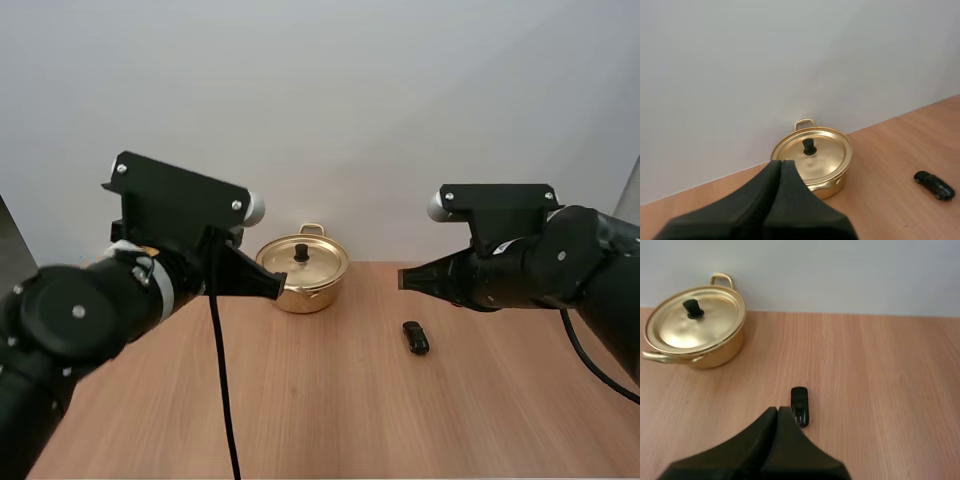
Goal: Open the pot, put the car inside, and close it
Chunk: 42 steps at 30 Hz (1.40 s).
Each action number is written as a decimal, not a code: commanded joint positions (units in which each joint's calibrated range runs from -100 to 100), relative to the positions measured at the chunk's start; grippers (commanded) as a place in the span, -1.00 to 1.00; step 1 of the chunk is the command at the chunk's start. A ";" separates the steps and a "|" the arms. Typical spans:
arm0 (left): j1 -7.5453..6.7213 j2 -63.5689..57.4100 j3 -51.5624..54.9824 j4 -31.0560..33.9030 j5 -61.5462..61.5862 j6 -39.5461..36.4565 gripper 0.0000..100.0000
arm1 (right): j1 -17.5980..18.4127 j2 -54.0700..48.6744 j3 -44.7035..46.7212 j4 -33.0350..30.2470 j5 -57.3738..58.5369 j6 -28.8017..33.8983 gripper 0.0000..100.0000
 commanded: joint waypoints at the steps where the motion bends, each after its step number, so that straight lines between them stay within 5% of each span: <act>1: 0.04 23.75 -4.76 -1.81 0.11 3.46 -1.00 | -0.04 14.15 -0.02 -2.89 -10.84 -0.59 -1.00; 8: -0.69 34.98 -15.30 -2.93 -0.13 7.34 -1.00 | -0.04 17.13 -1.47 -1.15 -21.93 -9.16 -0.97; 11: -0.83 42.31 -19.45 -3.55 2.63 7.59 -0.91 | -0.04 19.37 -2.97 -1.04 -23.21 -9.15 -0.16; 13: -0.83 46.79 -22.49 -3.55 4.39 7.79 -0.67 | -0.04 21.30 -3.76 -0.94 -24.81 -9.15 0.39; 15: -0.83 51.44 -26.10 -3.41 6.24 7.77 -0.21 | -0.04 23.57 -4.48 -0.94 -25.65 -9.36 0.69; 18: -0.83 56.94 -31.14 -3.41 8.33 7.77 0.39 | 0.03 26.66 -4.78 -0.94 -27.52 -9.39 0.66; 20: -0.83 60.12 -33.66 -3.53 11.15 7.77 0.51 | 0.33 28.32 -4.78 -1.39 -28.82 -9.48 0.64; 31: -5.43 68.69 -39.44 -0.28 6.02 5.85 0.50 | 2.22 32.52 -4.78 -1.65 -32.05 -9.48 0.64; 42: -5.75 73.18 -40.28 -0.15 -1.01 5.60 0.50 | 2.22 32.56 -4.78 -1.62 -31.24 -9.48 0.64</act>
